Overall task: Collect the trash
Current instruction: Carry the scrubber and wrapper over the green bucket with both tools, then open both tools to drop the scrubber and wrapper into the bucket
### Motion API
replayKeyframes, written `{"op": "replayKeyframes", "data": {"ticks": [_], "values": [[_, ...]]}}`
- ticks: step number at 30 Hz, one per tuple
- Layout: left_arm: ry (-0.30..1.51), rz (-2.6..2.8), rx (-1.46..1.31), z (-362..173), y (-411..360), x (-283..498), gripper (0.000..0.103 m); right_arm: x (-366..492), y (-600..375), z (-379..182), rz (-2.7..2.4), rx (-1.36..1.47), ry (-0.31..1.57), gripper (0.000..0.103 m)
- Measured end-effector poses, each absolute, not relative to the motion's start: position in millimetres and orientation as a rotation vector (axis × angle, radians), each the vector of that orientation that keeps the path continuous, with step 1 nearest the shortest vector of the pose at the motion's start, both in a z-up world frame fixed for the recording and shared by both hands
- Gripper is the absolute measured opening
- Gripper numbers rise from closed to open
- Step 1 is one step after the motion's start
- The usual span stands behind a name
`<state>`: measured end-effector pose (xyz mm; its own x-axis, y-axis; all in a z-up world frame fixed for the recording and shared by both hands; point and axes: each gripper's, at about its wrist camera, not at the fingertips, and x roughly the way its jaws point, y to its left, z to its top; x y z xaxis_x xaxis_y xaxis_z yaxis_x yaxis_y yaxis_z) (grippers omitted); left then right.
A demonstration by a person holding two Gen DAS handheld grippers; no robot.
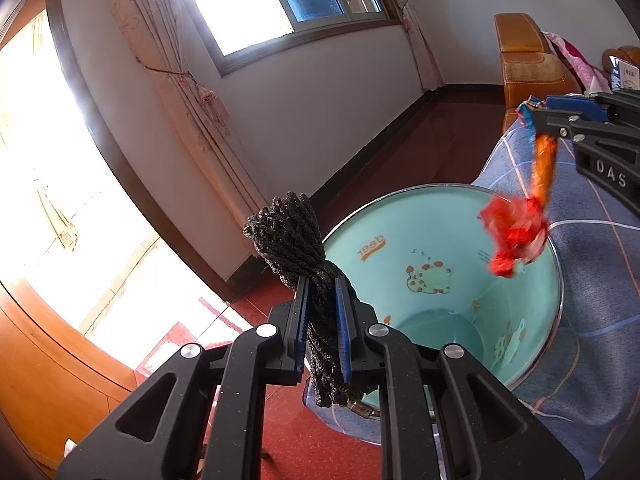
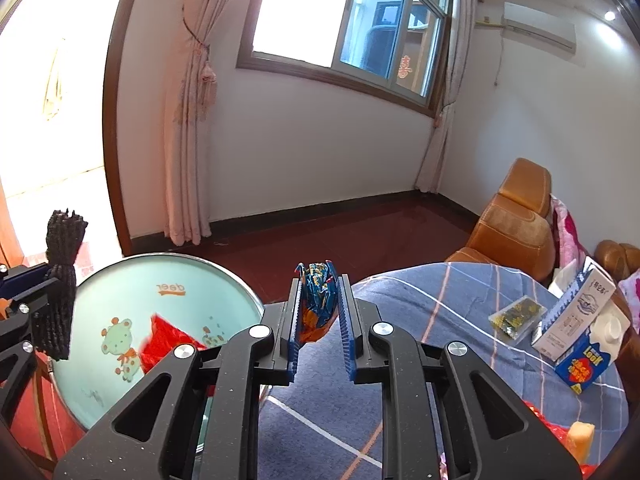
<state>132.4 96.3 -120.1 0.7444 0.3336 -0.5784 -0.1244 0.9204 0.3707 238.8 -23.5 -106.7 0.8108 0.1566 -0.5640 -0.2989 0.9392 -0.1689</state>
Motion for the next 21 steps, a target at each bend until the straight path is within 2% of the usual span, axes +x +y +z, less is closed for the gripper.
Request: {"op": "replayKeyframes", "data": {"ticks": [2,4,5,6,7,21], "values": [[0.683,0.249,0.316,-120.0,96.0,132.0,0.018,238.8,-21.8,-107.2,0.256,-0.262,0.579,0.021],[0.679,0.237,0.315,-120.1,94.7,131.8,0.021,238.2,-20.4,-107.6,0.269,-0.262,0.579,0.032],[0.678,0.235,0.315,-120.2,94.4,131.3,0.029,238.0,-19.5,-108.1,0.271,-0.266,0.579,0.034],[0.669,0.243,0.322,-119.7,93.1,130.2,0.042,238.2,-18.7,-108.4,0.274,-0.267,0.582,0.041],[0.663,0.242,0.323,-119.3,92.7,129.1,0.045,238.6,-18.9,-108.7,0.281,-0.264,0.585,0.048],[0.660,0.250,0.329,-119.5,91.3,130.7,0.052,238.2,-17.1,-109.2,0.283,-0.265,0.590,0.055]]}}
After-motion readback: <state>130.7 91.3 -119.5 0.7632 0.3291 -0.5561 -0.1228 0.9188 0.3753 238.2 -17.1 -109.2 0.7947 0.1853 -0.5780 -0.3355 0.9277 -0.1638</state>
